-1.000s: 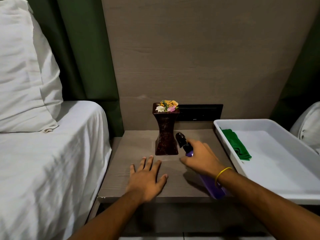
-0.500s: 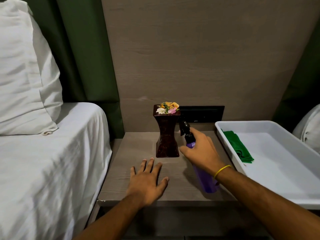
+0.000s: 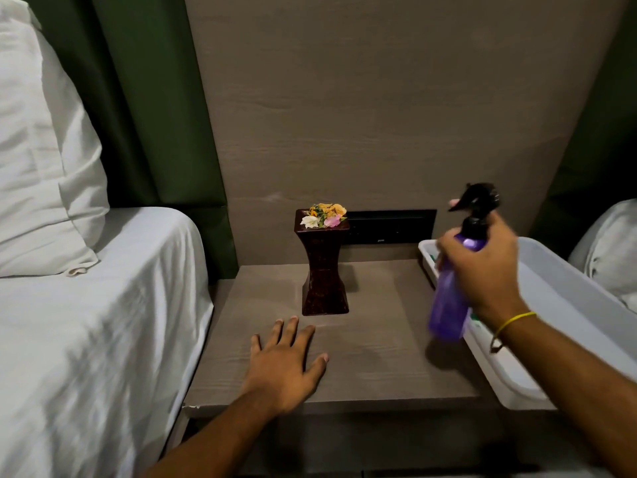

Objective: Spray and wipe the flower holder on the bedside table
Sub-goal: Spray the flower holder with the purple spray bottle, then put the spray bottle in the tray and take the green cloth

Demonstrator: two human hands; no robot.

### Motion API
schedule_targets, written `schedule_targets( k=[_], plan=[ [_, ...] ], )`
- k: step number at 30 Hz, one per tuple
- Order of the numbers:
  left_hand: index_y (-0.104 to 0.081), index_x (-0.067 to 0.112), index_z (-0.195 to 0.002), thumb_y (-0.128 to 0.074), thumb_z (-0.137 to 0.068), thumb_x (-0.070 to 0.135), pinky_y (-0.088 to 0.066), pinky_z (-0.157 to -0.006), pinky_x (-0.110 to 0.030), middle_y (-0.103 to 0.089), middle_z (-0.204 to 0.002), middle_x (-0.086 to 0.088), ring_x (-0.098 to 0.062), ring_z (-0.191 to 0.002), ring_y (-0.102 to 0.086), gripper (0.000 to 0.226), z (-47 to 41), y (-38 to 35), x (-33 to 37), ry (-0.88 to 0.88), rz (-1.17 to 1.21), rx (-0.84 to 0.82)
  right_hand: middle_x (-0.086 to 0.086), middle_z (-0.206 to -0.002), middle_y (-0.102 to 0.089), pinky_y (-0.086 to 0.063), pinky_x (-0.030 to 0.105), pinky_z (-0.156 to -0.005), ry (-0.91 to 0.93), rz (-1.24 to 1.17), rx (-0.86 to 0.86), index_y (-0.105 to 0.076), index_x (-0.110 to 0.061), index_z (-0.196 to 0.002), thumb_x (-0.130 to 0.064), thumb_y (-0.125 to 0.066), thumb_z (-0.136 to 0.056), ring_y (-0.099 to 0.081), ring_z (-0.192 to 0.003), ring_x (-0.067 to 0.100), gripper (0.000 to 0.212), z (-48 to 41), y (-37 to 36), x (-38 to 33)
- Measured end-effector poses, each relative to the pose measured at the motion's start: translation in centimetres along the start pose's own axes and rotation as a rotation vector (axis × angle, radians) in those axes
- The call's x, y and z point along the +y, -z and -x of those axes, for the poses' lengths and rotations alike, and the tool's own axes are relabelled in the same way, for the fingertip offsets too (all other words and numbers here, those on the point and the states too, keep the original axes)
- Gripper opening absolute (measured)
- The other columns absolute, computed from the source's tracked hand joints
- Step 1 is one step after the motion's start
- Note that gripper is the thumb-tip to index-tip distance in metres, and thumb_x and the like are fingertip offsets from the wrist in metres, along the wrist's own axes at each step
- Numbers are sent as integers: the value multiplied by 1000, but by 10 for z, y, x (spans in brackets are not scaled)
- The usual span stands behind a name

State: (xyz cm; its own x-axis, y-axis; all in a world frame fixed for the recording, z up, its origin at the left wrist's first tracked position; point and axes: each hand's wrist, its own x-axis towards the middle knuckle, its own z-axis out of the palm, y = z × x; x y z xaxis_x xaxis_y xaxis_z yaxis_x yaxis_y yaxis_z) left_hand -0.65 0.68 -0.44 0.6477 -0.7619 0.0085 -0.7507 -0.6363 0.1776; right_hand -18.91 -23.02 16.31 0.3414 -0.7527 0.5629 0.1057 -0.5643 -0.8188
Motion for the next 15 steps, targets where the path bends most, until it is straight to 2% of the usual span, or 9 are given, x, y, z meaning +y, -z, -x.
schedule_targets(
  k=[2,4,6,8,11,15],
  plan=[
    [-9,40,-167,-17,-98,79,0,-128,-64,-3,-180,1,-26,-165,1,79,0,1,0,4,-1,-4,17,-82,-68,-64,55,-70,-36,9,66,-60,-25,-91,-14,-69,-82,-70,-66,40,17,-21,23,6],
    [-8,40,-167,-18,-99,78,0,-128,-63,-1,-180,2,-25,-165,2,78,0,1,-1,1,0,-11,15,-74,-65,-62,60,-68,-53,55,111,-58,-18,-90,-12,-65,-85,-67,-63,44,10,-34,45,20],
    [-6,40,-167,-17,-99,78,0,-128,-63,0,-180,2,-24,-165,2,78,0,0,-2,-8,1,-19,13,-69,-63,-60,64,-67,-75,107,131,-60,-17,-86,-14,-62,-87,-66,-61,46,4,-34,62,36],
    [-5,40,-167,-16,-99,79,0,-128,-63,1,-180,2,-24,-165,2,79,-1,-2,-2,-12,4,-18,12,-69,-63,-59,65,-69,-112,143,133,-62,-13,-90,-11,-60,-91,-63,-59,38,3,-26,76,56],
    [-5,41,-167,-16,-98,79,-1,-128,-63,1,-180,2,-24,-165,2,80,-2,-2,-4,-15,8,-19,14,-70,-63,-60,63,-72,-127,177,138,-68,-9,-105,-3,-58,-94,-63,-58,33,17,-7,91,82],
    [-6,42,-167,-13,-95,82,-1,-128,-62,1,-180,3,-23,-165,2,83,-2,-2,-2,-14,8,-23,11,-74,-66,-62,50,-72,-107,229,173,-69,-8,-110,-4,-58,-96,-67,-56,8,18,4,100,97]
  ],
)
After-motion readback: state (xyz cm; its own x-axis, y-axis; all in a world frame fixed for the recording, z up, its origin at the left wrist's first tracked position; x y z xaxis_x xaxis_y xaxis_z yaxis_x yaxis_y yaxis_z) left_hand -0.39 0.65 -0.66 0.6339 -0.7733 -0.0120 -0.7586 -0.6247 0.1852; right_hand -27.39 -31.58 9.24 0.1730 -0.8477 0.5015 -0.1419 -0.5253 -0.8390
